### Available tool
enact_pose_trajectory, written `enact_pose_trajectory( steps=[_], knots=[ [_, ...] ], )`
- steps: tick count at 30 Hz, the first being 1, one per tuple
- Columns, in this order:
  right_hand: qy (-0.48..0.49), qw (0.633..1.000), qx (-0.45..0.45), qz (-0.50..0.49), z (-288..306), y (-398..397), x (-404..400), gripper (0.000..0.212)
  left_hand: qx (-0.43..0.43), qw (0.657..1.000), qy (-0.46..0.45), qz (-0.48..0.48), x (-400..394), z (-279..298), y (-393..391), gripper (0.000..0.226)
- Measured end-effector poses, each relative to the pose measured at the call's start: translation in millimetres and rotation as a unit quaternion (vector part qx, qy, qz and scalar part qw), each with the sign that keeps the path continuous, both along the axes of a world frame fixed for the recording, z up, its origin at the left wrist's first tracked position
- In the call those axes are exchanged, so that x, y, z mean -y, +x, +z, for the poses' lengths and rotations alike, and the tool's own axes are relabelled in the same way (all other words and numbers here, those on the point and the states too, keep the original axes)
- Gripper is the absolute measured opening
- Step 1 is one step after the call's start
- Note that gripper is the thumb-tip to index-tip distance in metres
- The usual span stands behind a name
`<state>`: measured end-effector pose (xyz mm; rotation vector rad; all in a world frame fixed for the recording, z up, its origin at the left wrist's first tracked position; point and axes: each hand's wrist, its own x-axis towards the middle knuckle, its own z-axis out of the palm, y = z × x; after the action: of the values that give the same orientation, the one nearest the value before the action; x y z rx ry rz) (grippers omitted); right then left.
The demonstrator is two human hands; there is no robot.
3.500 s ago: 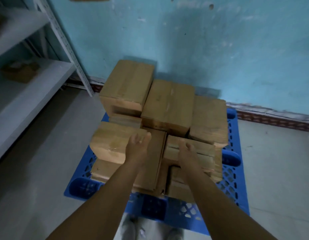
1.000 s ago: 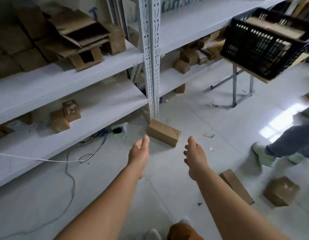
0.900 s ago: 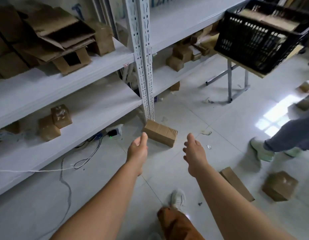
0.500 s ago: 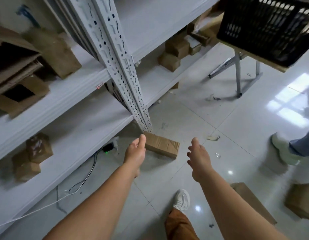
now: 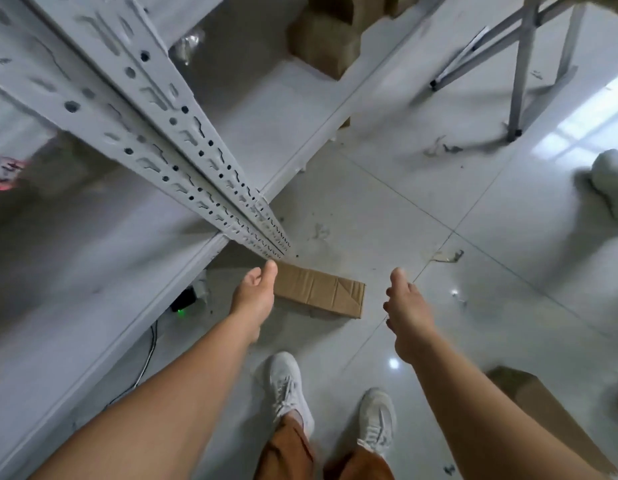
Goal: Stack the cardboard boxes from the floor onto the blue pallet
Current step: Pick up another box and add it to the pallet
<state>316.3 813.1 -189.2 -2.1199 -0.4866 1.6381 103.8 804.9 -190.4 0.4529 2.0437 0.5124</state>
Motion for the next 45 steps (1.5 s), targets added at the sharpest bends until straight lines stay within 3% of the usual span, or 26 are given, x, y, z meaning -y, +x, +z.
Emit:
enact_pose_trajectory(
  steps=[13,22,27,34,45],
  knots=[
    [-0.056,0.998,0.036,0.001,-216,-42,-21,0.062,-0.073,0.987,-0.079,-0.121,-45,-216,-55,0.074],
    [-0.106,0.993,0.055,0.009,-308,-44,-31,0.07,-0.089,0.988,-0.068,-0.109,-65,-294,-65,0.071],
    [-0.129,0.991,0.039,-0.023,-334,-42,-24,0.067,-0.089,0.992,-0.067,-0.058,-56,-307,-63,0.068],
    [-0.1,0.993,0.058,-0.034,-294,-16,-6,0.058,-0.082,0.995,-0.048,0.008,-33,-265,-36,0.056],
    [-0.031,0.992,0.076,-0.1,-104,58,5,0.055,-0.072,0.997,0.019,-0.004,-42,-93,48,0.068]
  ],
)
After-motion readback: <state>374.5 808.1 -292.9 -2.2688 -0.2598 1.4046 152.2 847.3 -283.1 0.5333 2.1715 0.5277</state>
